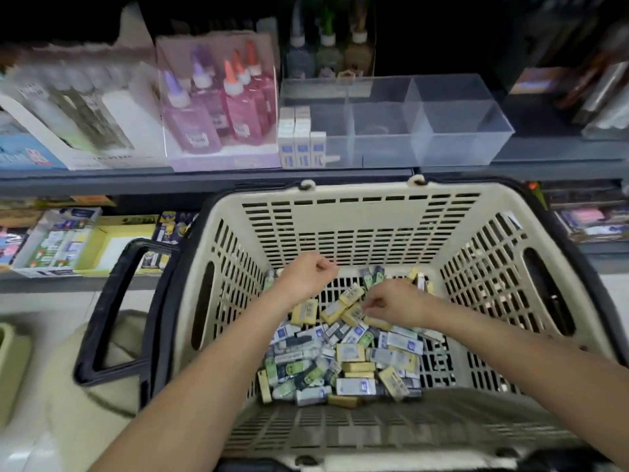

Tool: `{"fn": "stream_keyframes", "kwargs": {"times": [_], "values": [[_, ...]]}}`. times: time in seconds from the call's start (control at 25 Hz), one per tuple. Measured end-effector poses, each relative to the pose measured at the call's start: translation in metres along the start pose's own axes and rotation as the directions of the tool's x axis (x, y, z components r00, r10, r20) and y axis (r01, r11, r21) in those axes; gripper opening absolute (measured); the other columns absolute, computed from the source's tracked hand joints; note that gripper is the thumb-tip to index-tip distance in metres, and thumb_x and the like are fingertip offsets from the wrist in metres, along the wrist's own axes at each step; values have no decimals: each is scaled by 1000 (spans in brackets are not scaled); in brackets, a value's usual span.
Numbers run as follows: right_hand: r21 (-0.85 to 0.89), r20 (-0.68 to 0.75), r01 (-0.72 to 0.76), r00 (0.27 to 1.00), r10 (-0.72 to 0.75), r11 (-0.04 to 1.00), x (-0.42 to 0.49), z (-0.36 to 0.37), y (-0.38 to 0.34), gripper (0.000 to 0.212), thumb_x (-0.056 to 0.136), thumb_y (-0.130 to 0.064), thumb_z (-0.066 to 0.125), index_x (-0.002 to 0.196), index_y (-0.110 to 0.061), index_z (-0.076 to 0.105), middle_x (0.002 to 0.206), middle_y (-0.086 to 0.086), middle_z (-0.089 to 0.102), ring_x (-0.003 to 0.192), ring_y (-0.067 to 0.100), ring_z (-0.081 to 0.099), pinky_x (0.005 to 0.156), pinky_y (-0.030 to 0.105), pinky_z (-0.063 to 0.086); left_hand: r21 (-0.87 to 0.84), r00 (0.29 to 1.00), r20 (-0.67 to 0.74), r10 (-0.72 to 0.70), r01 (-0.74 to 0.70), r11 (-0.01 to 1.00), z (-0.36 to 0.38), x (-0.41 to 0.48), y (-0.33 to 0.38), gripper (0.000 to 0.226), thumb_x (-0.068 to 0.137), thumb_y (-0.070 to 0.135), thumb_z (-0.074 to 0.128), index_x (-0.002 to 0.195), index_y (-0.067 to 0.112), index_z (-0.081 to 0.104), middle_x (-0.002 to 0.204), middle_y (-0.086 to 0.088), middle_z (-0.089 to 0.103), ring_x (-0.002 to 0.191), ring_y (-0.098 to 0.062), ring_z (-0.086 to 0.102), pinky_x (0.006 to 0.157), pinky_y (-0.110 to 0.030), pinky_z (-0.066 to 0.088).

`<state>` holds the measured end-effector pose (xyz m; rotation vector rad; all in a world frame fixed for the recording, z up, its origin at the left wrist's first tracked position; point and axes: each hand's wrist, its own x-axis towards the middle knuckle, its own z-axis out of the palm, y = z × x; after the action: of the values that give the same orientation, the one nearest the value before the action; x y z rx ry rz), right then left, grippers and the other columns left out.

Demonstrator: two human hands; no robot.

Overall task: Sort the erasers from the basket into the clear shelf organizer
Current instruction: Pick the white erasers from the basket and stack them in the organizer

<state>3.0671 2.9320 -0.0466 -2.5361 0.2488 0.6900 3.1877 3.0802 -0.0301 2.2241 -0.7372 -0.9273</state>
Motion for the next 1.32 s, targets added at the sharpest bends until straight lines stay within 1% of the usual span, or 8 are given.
{"fn": "stream_keyframes", "kwargs": {"times": [0.28, 0.36, 0.52, 0.72, 0.84, 0.96, 1.12, 1.32], "values": [[-214, 35, 27, 999, -20, 976, 26, 40, 0, 37, 90, -1, 47, 116, -20, 64, 117, 2, 65, 106, 22, 59, 90, 39, 50, 264, 976, 178, -125, 75, 962, 17, -1, -51, 22, 93, 20, 48, 82, 8, 63, 79, -10, 62, 62, -21, 53, 61, -29, 46], [-321, 47, 70, 997, -58, 944, 25, 43, 4, 33, 89, -6, 49, 118, -18, 60, 119, 3, 61, 113, 23, 52, 94, 40, 44, 307, 958, 264, -116, 31, 951, 20, -1, -56, 21, 94, 20, 50, 89, 10, 68, 90, -11, 66, 76, -25, 60, 76, -37, 53], [-441, 123, 125, 989, -78, 889, 24, 56, 0, 33, 87, -10, 52, 120, -12, 56, 119, 8, 51, 114, 26, 43, 94, 37, 36, 324, 934, 320, -156, 47, 945, 24, -1, -62, 25, 97, 14, 45, 114, 15, 63, 103, -3, 65, 72, -15, 60, 60, -24, 48], [-202, 131, 72, 990, -46, 977, 23, 46, 8, 26, 87, -16, 57, 113, -16, 56, 108, 0, 53, 105, 21, 49, 78, 31, 41, 536, 950, 289, -121, -56, 842, 29, -2, -61, 33, 96, 17, 41, 122, 24, 59, 128, 3, 58, 111, -19, 55, 93, -33, 47], [13, 150, -7, 989, 5, 1000, 21, 33, 11, 22, 90, -16, 55, 112, -16, 56, 79, -7, 49, 73, 14, 50, 57, 24, 36, 612, 934, 333, -128, -111, 783, 31, -3, -60, 37, 98, 18, 37, 131, 26, 51, 131, 1, 56, 103, -19, 62, 84, -32, 50], [95, 157, -57, 987, 41, 994, 20, 23, 12, 25, 91, -12, 54, 115, -15, 59, 79, -1, 49, 71, 15, 46, 64, 27, 39, 571, 913, 369, -174, -75, 817, 36, -2, -58, 39, 97, 12, 38, 135, 19, 46, 118, -9, 61, 77, -20, 69, 61, -27, 47], [194, 154, -95, 986, 65, 976, 18, 19, 9, 26, 89, -8, 57, 114, -11, 61, 73, -6, 44, 67, 11, 43, 62, 23, 38, 637, 914, 359, -190, -91, 765, 42, 2, -59, 36, 95, 17, 46, 130, 18, 51, 124, -7, 58, 101, -25, 58, 76, -30, 45], [221, 194, -132, 977, 89, 966, 14, 14, 10, 27, 87, -6, 59, 114, -8, 61, 67, -4, 47, 56, 8, 43, 53, 17, 38, 650, 929, 310, -203, -52, 758, 47, 1, -61, 27, 91, 35, 54, 113, 19, 56, 111, -3, 61, 97, -23, 58, 76, -31, 46]]}}
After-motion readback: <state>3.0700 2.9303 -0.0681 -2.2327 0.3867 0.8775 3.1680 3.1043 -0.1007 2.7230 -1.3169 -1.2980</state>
